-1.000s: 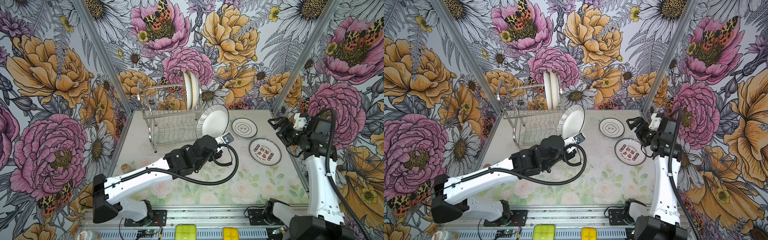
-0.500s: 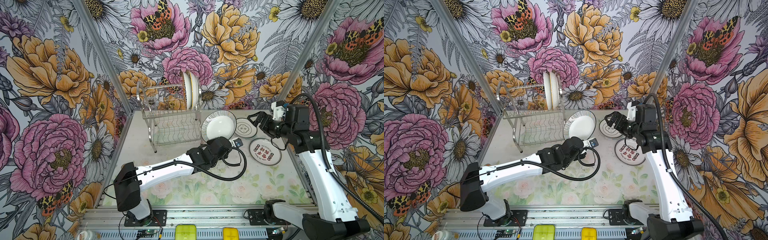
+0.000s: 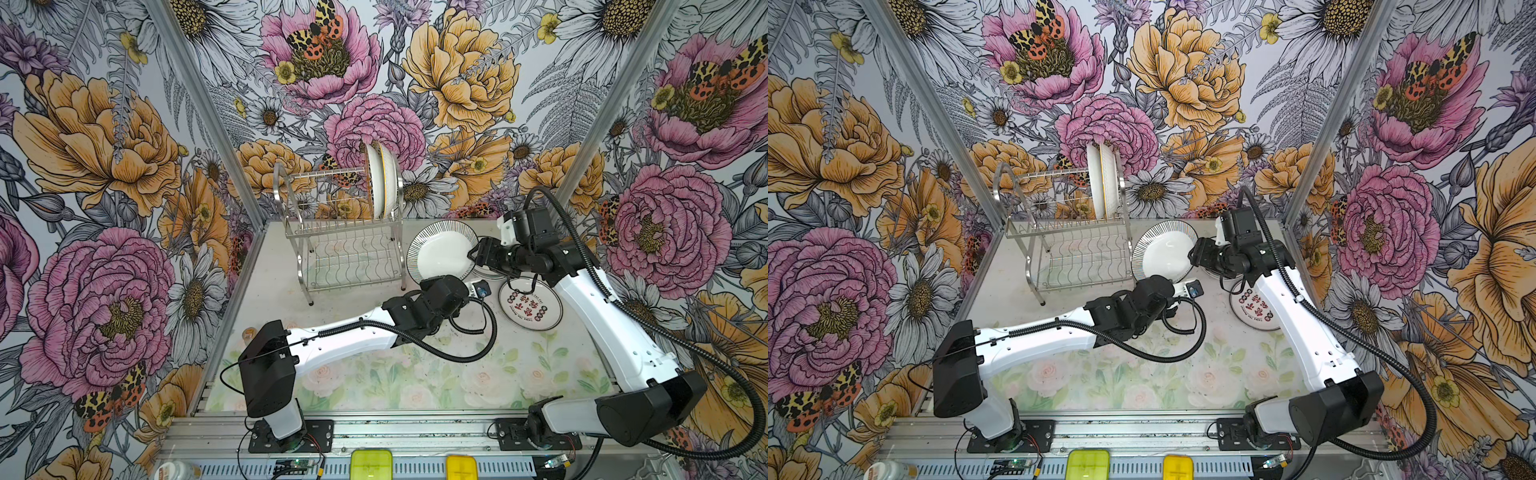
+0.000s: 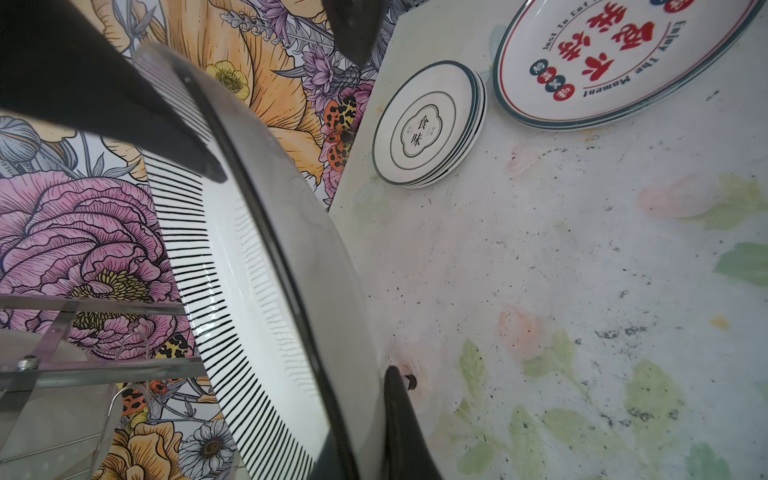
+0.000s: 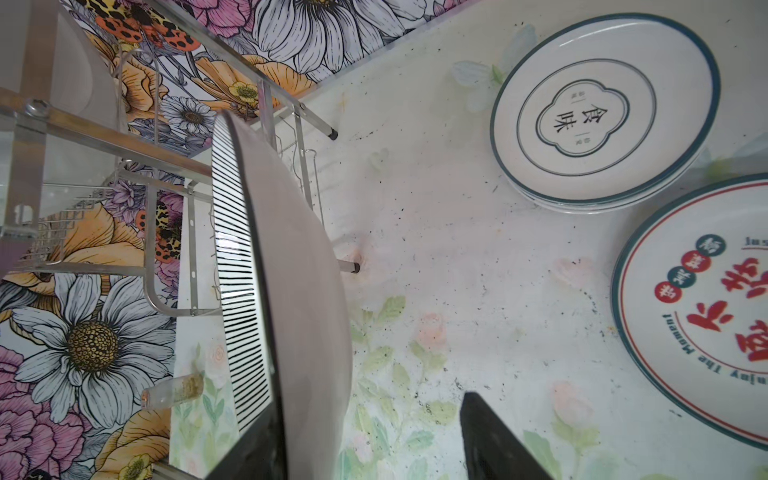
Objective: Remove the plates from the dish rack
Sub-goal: 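Swing the plate toward the right gripper while the right gripper reaches toward it, then hold the plate with the left gripper while the right gripper grasps its rim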
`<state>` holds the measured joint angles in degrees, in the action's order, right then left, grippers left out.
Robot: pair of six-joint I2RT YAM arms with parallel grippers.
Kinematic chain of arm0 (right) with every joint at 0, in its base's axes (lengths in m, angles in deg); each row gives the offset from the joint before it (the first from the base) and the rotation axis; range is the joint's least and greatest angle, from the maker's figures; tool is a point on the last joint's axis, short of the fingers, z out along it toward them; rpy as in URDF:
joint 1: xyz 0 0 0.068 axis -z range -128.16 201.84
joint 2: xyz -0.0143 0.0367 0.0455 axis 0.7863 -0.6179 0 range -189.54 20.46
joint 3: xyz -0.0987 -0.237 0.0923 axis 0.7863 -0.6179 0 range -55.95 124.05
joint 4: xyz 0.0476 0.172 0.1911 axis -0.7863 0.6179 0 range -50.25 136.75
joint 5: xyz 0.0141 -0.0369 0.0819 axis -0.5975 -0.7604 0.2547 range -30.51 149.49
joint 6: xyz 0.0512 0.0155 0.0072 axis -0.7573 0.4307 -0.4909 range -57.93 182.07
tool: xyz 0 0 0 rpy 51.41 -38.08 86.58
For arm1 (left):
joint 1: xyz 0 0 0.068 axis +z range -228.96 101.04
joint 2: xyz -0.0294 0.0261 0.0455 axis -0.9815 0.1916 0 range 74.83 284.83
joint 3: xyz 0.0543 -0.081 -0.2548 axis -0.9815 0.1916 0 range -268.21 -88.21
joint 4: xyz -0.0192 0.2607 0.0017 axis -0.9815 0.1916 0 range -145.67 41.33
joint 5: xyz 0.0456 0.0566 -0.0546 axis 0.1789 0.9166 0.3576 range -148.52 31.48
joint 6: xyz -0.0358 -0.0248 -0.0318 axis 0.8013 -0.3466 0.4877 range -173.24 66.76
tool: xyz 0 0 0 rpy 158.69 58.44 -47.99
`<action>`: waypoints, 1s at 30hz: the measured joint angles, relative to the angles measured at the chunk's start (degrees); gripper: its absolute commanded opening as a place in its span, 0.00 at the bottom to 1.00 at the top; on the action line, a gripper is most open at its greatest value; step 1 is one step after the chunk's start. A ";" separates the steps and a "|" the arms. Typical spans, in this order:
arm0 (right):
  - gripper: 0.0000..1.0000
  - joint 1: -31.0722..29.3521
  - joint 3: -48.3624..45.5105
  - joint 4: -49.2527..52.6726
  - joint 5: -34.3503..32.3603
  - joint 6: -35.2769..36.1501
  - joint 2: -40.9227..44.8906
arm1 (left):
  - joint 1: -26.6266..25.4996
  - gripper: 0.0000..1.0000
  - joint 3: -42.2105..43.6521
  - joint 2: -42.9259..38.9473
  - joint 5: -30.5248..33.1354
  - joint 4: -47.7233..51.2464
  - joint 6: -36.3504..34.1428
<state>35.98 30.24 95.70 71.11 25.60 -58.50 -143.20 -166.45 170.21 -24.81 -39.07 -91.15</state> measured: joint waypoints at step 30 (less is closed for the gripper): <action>0.00 0.33 -3.37 -4.13 -0.02 -1.25 -3.58 | -0.24 0.00 -2.78 5.62 0.28 0.04 -2.56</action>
<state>36.31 26.88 91.57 71.09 24.35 -62.08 -143.44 -169.23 175.82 -24.52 -39.02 -93.70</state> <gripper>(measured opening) 0.103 0.100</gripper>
